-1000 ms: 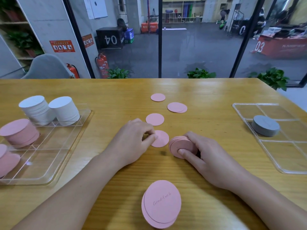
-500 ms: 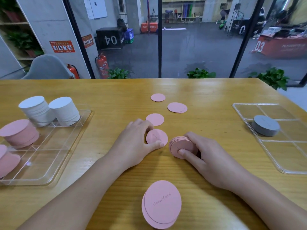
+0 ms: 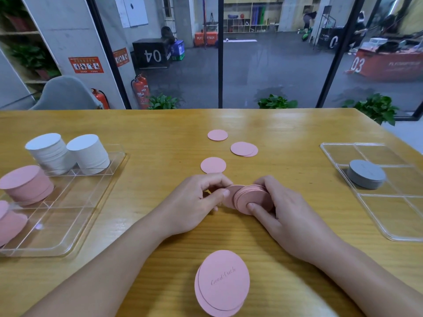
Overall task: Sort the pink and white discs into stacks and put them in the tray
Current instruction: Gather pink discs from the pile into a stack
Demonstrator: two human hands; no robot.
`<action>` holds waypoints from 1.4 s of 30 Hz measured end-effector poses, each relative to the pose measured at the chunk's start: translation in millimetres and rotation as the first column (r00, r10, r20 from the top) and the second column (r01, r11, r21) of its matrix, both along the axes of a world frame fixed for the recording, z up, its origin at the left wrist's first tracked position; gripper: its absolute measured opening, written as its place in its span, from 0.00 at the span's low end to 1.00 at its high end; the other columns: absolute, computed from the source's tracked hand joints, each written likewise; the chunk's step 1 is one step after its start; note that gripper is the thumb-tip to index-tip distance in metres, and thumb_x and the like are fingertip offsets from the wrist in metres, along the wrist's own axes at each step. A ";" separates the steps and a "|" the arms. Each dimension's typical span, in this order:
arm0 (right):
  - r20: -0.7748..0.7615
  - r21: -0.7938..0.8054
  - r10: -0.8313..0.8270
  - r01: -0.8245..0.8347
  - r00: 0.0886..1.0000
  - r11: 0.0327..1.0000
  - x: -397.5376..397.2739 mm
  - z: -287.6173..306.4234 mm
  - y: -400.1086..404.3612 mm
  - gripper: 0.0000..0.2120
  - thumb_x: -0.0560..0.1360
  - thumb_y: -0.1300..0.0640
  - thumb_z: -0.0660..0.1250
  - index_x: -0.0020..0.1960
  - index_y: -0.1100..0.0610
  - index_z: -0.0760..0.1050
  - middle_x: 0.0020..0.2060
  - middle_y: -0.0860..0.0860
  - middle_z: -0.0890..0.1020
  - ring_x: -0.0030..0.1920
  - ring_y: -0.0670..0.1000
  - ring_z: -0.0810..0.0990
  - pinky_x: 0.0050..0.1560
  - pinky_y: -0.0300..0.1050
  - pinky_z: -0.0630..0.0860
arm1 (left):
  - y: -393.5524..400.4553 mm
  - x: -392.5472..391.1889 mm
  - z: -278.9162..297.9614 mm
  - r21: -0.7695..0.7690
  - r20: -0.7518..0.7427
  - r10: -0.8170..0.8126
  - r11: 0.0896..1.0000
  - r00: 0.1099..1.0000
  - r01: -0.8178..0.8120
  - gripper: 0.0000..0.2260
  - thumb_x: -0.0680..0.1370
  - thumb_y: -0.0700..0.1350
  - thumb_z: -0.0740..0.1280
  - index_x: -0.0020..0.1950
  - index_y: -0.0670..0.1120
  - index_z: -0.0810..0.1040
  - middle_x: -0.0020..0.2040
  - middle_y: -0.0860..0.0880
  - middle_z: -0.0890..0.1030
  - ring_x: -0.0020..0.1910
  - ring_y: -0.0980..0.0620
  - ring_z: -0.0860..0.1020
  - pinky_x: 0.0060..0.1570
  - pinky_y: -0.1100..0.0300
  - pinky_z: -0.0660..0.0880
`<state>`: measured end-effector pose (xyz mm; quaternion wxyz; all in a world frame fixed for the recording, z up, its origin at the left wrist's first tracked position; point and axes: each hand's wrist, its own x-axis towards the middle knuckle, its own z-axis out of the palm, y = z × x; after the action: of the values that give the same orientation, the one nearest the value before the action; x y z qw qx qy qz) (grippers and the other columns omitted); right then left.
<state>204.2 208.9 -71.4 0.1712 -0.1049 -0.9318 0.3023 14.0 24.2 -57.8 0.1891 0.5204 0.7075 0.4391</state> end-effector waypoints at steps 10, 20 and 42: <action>0.003 0.116 0.050 -0.050 0.999 0.992 -3.3 -1.0 -3.1 0.12 0.84 0.43 0.67 0.49 0.46 0.66 0.42 0.41 0.75 0.43 0.47 0.75 0.42 0.48 0.74 | 11.4 -11.6 -10.5 0.090 -0.041 0.190 0.978 0.981 -0.186 0.08 0.86 0.43 0.70 0.59 0.51 0.89 0.53 0.56 0.89 0.54 0.54 0.86 0.58 0.56 0.82; 0.022 0.077 0.043 -0.044 0.999 0.996 -3.5 -1.0 -1.0 0.14 0.84 0.44 0.67 0.47 0.44 0.64 0.41 0.41 0.75 0.43 0.47 0.75 0.42 0.45 0.72 | 13.0 -32.2 -19.7 -0.119 -0.392 0.200 0.957 0.898 -0.265 0.07 0.85 0.57 0.69 0.59 0.57 0.83 0.59 0.63 0.83 0.65 0.57 0.75 0.68 0.49 0.74; 0.031 0.040 0.057 -0.059 0.998 0.997 -3.0 -0.5 2.4 0.14 0.84 0.44 0.68 0.47 0.48 0.66 0.40 0.44 0.75 0.43 0.49 0.74 0.42 0.47 0.72 | 3.0 -8.2 -2.3 -0.094 -0.156 0.322 0.936 0.934 -0.338 0.16 0.78 0.50 0.80 0.58 0.59 0.75 0.52 0.58 0.82 0.37 0.56 0.78 0.41 0.60 0.73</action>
<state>201.2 211.3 -72.0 0.1506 -0.0788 -0.9429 0.2864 5.8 27.2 -60.1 0.0942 0.4109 0.8212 0.3845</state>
